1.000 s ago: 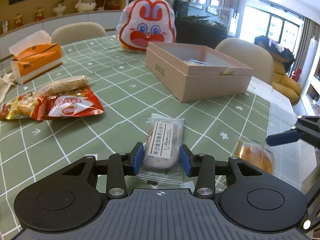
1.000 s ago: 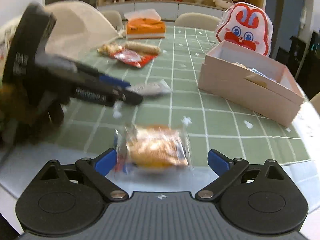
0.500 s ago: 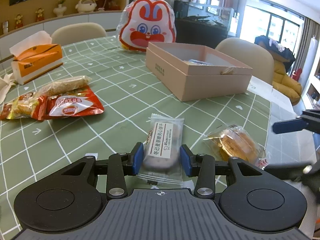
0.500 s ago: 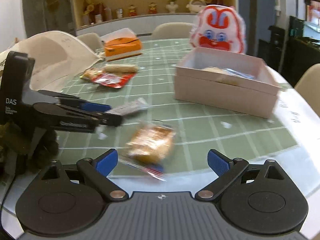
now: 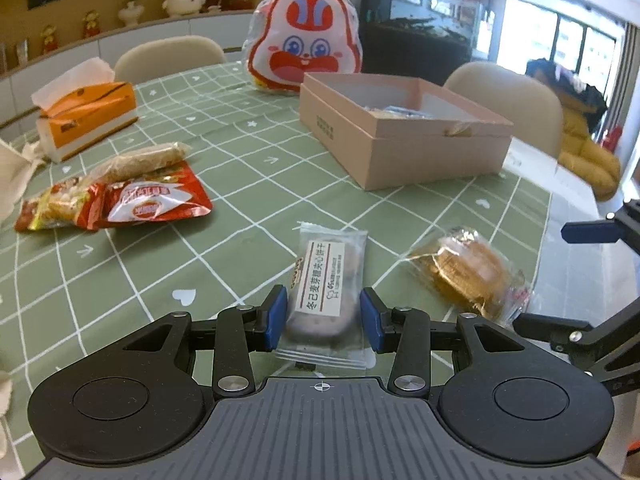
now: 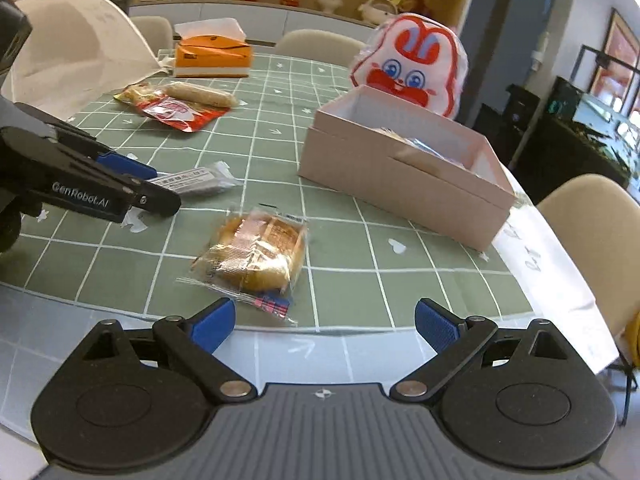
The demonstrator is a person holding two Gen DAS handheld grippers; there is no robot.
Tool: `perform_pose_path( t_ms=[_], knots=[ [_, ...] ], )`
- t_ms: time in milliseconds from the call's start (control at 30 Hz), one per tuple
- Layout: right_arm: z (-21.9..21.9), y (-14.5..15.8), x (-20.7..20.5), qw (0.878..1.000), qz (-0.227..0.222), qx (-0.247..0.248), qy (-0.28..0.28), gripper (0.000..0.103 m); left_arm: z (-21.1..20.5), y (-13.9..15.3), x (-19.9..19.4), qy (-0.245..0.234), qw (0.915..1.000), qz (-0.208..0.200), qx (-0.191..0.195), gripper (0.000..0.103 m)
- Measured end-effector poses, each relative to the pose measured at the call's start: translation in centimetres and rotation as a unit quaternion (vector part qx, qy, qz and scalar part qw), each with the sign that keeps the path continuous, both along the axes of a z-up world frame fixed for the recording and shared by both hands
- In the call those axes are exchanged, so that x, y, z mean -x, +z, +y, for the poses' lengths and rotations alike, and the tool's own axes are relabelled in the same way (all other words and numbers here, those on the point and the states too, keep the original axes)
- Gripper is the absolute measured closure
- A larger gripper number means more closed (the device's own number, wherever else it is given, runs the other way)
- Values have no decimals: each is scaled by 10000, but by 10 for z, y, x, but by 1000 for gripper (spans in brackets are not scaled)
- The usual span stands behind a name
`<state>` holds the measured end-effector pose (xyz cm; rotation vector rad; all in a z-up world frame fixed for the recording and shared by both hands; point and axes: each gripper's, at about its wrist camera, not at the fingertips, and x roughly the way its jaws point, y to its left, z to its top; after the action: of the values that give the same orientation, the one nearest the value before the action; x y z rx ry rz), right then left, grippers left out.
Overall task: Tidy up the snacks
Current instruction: 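Grasp the clear wrapped bread snack with the right tool, then carry both snacks over the pink box and open both tools to drop them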
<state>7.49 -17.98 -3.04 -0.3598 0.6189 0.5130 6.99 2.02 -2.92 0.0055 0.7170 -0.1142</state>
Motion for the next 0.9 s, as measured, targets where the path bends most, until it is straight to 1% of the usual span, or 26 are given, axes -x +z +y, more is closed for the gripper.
perform_pose_path(
  t_ms=[100,167,300,433,467,533,567,600,667,700,833,900],
  knots=[
    [3,7,3,9987,184,-380,291,6,2,0,0,-40,10000,21,42,57],
    [7,11,1,9970,267,-613,380,6,5,1,0,-71,9999,61,125,57],
    [20,12,-13,9950,423,-873,250,6,12,1,-1,-74,9993,91,345,57],
    [32,-1,-35,9893,958,-1096,92,6,12,1,0,-76,9993,59,351,57],
    [34,-4,-38,9884,994,-1148,29,6,11,1,0,-78,9994,51,339,59],
    [35,-4,-38,9891,928,-1142,3,10,13,1,0,-80,9994,41,348,59],
    [35,-4,-37,9898,893,-1108,29,19,13,1,0,-91,9994,33,340,59],
    [35,-3,-35,9914,823,-1016,43,31,12,1,0,-92,9994,24,331,59],
    [34,-2,-31,9941,703,-818,91,44,12,0,1,-107,9995,-4,292,59],
    [31,-1,-30,9938,728,-825,128,47,11,0,1,-110,9995,-11,287,59],
    [15,0,-23,9938,703,-854,114,48,12,1,0,-63,9994,6,345,60],
    [5,0,-21,9936,698,-885,81,48,10,2,0,-1,9995,23,304,60]
  ],
)
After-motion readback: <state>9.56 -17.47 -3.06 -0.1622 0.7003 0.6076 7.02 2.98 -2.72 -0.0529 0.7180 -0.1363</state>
